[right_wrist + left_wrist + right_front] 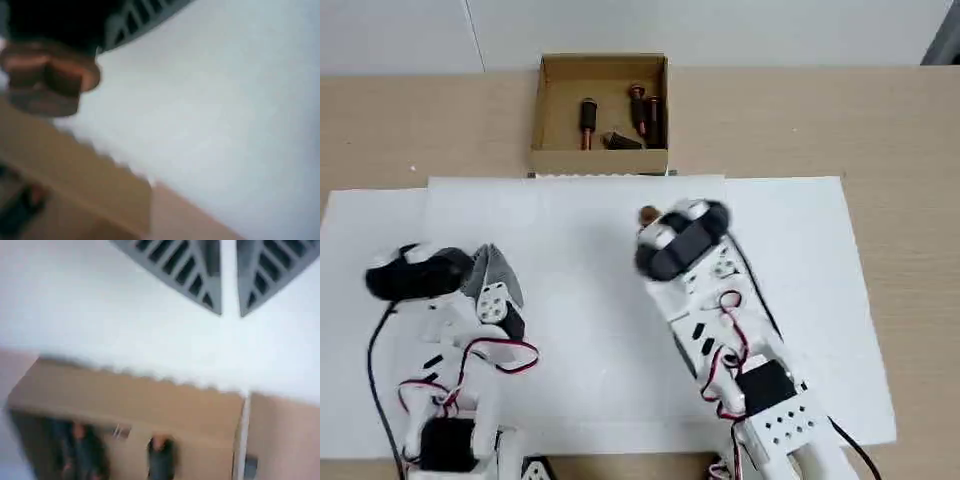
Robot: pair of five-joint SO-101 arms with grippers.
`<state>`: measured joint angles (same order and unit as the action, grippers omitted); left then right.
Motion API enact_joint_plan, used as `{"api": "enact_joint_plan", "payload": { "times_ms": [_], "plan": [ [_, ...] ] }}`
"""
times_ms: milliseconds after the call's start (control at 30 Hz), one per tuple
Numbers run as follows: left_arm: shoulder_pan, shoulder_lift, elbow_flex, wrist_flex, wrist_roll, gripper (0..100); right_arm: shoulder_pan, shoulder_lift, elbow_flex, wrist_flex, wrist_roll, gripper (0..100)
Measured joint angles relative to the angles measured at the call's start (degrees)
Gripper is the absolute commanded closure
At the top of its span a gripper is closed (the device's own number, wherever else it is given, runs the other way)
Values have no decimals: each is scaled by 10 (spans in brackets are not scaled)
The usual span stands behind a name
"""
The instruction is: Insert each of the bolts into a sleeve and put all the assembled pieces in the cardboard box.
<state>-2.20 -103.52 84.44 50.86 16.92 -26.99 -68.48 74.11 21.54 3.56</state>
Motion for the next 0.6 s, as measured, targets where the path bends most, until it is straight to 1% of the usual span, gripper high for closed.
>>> {"api": "enact_joint_plan", "payload": {
  "times_ms": [100,200,267,400,600],
  "plan": [
    [0,0,40,0,-40,995,29,11,-26,73,-65,996],
    [0,0,70,0,-53,995,49,54,-95,136,-112,996],
    [0,0,86,0,-55,995,60,104,-154,162,-130,996],
    [-3,1,95,-1,-55,995,70,236,-287,193,-140,996],
    [-4,1,107,-1,-55,995,69,439,-492,196,-140,995]
  ]
}}
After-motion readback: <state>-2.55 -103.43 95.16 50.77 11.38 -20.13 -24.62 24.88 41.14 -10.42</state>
